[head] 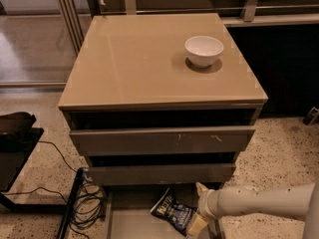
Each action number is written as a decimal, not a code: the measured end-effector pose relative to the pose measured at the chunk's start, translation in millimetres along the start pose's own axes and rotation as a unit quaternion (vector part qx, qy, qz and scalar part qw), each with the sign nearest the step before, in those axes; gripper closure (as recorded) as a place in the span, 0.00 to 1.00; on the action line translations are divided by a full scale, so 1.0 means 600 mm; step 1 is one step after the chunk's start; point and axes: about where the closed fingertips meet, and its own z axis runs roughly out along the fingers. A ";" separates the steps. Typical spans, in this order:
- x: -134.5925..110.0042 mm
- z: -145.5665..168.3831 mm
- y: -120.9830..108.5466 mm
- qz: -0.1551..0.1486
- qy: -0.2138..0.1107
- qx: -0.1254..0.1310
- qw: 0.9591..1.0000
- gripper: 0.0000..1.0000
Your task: Pick blue chip bag from bottom drawer and place on counter
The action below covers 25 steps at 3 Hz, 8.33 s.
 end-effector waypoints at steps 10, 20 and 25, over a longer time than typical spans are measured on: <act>0.109 0.402 -0.012 0.117 -0.107 -0.031 0.987 0.19; -0.207 -0.144 0.002 -0.097 -0.109 -0.001 0.989 1.00; -0.380 -0.341 0.054 -0.266 -0.107 0.057 0.956 1.00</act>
Offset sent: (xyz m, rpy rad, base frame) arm 0.0178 0.0003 -0.0846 0.1779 -0.0181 -0.1177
